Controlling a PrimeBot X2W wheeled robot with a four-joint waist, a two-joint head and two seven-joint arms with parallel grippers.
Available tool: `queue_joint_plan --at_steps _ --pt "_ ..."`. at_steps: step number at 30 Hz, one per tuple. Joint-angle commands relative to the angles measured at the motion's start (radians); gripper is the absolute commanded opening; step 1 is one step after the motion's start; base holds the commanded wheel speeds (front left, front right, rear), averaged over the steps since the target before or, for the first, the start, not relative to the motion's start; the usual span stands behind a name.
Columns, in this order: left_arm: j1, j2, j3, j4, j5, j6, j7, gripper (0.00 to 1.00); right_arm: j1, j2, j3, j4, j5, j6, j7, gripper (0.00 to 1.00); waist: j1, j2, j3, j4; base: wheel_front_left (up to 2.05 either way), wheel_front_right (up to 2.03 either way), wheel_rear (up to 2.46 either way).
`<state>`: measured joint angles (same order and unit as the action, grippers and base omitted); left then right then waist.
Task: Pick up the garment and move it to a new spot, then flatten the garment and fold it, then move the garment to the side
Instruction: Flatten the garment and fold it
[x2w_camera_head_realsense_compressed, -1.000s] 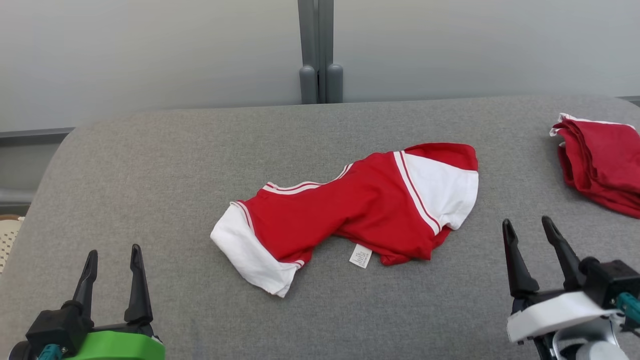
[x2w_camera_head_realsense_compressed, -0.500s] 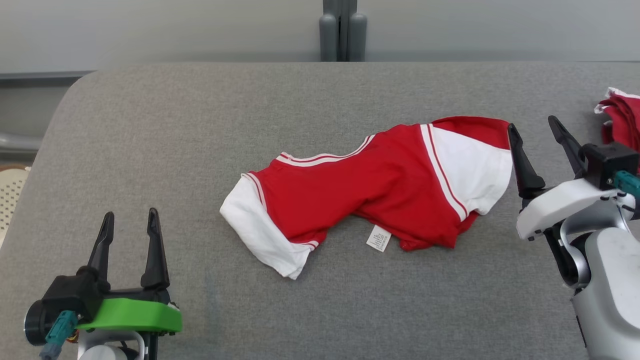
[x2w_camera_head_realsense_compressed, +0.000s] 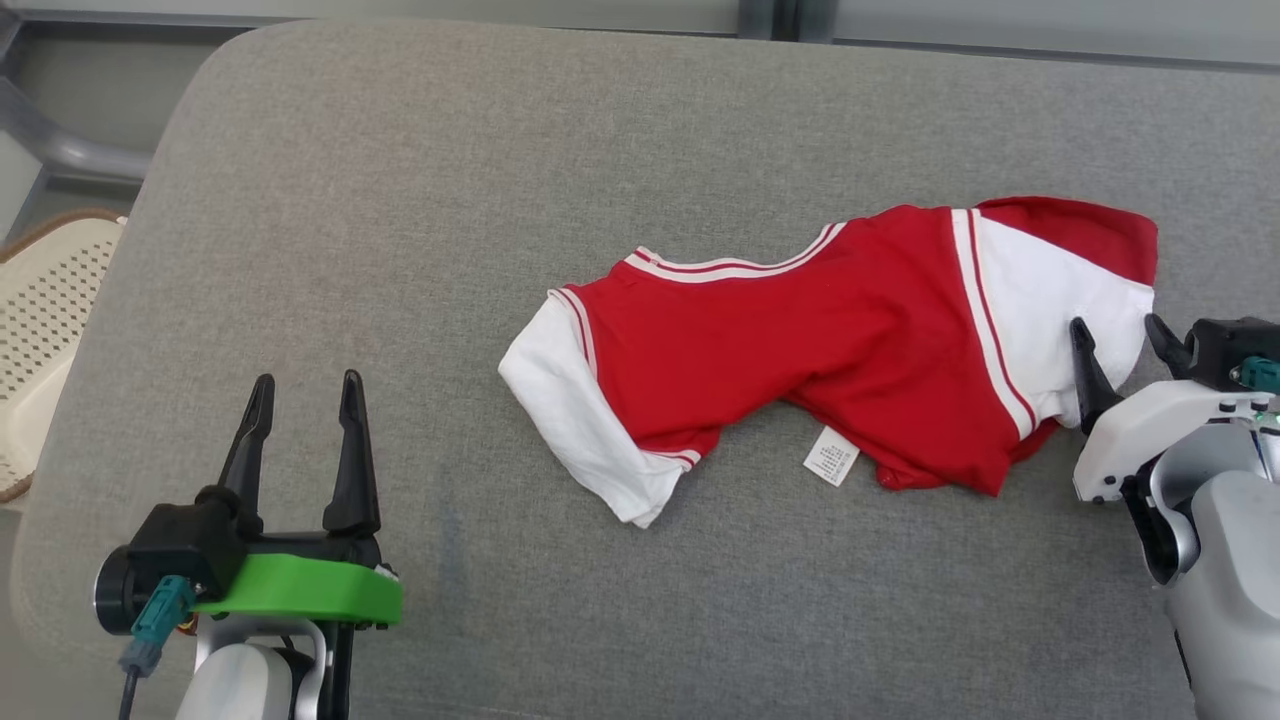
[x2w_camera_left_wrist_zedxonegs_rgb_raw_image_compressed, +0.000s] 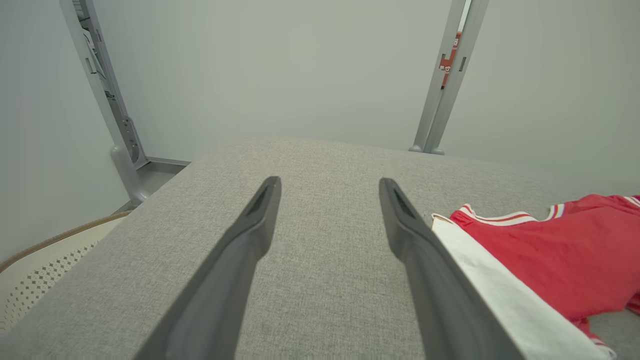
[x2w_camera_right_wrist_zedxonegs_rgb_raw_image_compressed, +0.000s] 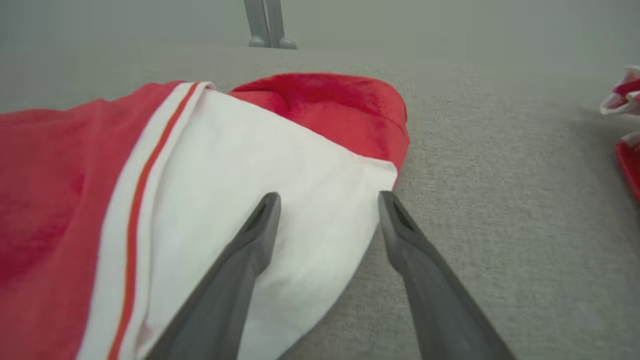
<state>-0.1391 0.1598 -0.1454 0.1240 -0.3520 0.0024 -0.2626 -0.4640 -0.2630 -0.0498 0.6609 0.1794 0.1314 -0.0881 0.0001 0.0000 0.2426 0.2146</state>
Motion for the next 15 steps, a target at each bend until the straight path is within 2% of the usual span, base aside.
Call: queue_joint_plan --at_steps 1,3,4,5,6,7,15 --pt "-0.016 -0.006 0.004 0.004 0.011 -0.006 -0.003 1.00 -0.015 0.005 -0.004 0.026 0.006 -0.001 -0.016 1.00 -0.0001 0.0000 0.024 0.025 0.00 0.00 0.00" --pt "-0.018 -0.010 0.007 0.008 0.019 -0.011 -0.003 1.00 -0.018 0.010 -0.015 0.063 0.014 -0.002 -0.033 1.00 -0.0001 0.0000 0.026 0.028 0.00 0.00 0.00" --pt "-0.018 -0.013 0.010 0.009 0.021 -0.012 -0.003 1.00 -0.017 0.017 -0.018 0.081 0.020 -0.002 -0.040 0.93 -0.0001 0.0000 0.026 0.028 0.00 0.00 0.00" --pt "-0.018 -0.014 0.012 0.011 0.022 -0.012 -0.003 1.00 -0.015 0.023 -0.020 0.095 0.026 -0.002 -0.045 0.42 -0.0001 0.0000 0.025 0.027 0.00 0.00 0.00" --pt "-0.017 -0.016 0.016 0.013 0.025 -0.015 -0.003 1.00 -0.014 0.026 -0.020 0.113 0.030 -0.002 -0.048 0.27 -0.0001 0.0000 0.025 0.026 0.00 0.00 0.00" --pt "-0.017 -0.018 0.018 0.015 0.026 -0.016 -0.003 1.00 -0.015 0.027 -0.015 0.125 0.034 -0.002 -0.052 0.00 -0.0001 0.0000 0.024 0.025 0.00 0.00 0.00" --pt "-0.012 -0.028 0.028 0.030 0.039 -0.029 -0.003 1.00 -0.048 0.038 0.039 0.111 0.043 -0.002 -0.155 0.00 -0.0001 0.0000 -0.010 0.007 0.00 0.00 0.00"
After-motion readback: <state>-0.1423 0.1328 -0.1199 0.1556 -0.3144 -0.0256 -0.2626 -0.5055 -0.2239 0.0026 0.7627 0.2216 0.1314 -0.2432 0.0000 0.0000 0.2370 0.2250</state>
